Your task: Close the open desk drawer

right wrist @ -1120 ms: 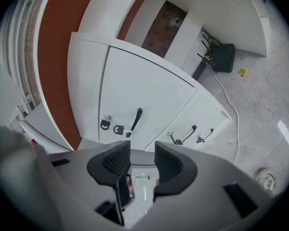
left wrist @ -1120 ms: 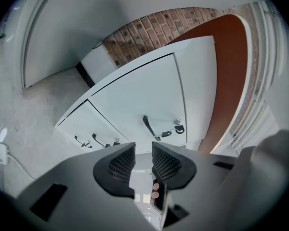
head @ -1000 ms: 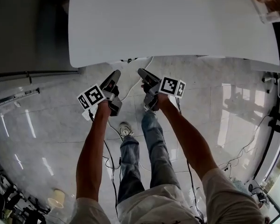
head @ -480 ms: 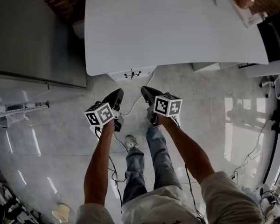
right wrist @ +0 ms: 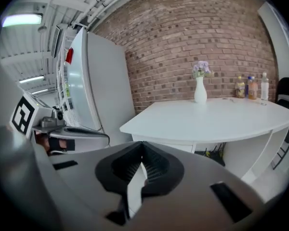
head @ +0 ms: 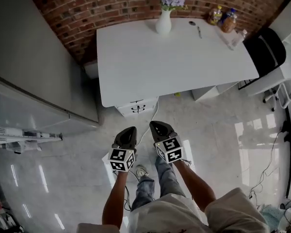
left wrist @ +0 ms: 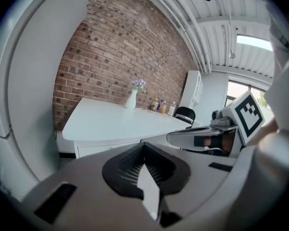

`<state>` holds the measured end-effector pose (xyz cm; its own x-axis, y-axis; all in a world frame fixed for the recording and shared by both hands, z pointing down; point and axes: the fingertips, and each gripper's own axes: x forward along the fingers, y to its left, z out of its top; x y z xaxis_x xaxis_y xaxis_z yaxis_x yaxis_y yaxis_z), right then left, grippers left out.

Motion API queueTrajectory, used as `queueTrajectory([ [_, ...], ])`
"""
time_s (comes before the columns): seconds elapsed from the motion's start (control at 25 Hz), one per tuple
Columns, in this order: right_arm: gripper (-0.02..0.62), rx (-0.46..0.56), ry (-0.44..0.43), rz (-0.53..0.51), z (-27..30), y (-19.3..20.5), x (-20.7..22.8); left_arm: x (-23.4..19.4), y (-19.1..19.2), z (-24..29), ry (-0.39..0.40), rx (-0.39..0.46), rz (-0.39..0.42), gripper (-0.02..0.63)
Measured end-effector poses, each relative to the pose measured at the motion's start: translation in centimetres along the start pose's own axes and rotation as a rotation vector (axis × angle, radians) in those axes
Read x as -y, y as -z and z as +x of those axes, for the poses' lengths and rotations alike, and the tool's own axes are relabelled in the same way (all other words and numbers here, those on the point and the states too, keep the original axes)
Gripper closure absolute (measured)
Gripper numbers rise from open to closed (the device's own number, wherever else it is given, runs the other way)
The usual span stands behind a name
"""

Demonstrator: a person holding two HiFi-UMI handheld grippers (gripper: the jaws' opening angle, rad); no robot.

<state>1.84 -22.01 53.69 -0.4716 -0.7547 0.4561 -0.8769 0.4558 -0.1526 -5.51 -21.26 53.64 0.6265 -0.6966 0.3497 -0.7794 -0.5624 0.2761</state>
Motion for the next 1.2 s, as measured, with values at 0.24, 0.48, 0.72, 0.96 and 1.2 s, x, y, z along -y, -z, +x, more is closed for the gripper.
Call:
queueTrajectory([
  [0.24,0.578,0.065,0.044,-0.028,-4.0,-4.1,-1.8,3.2,-6.0,-1.9,0.014,0.07,0.024,0.595],
  [0.48,0.578,0.145,0.083,-0.056,-6.3,-9.7,-2.9,5.0,-12.5,-3.2,0.044,0.137,0.082,0.595],
  [0.72,0.578,0.235,0.105,-0.074,-8.0,-14.2,-4.7,5.4,-16.2,-5.5,0.047,0.19,0.133,0.595],
  [0.96,0.578,0.267,0.104,-0.088,-9.2,-14.9,-7.0,5.7,-16.7,-7.5,0.042,0.206,0.157,0.595],
  [1.2,0.578,0.252,0.111,-0.08,-10.0,-13.5,-7.6,6.3,-15.5,-8.2,0.048,0.193,0.155,0.595],
])
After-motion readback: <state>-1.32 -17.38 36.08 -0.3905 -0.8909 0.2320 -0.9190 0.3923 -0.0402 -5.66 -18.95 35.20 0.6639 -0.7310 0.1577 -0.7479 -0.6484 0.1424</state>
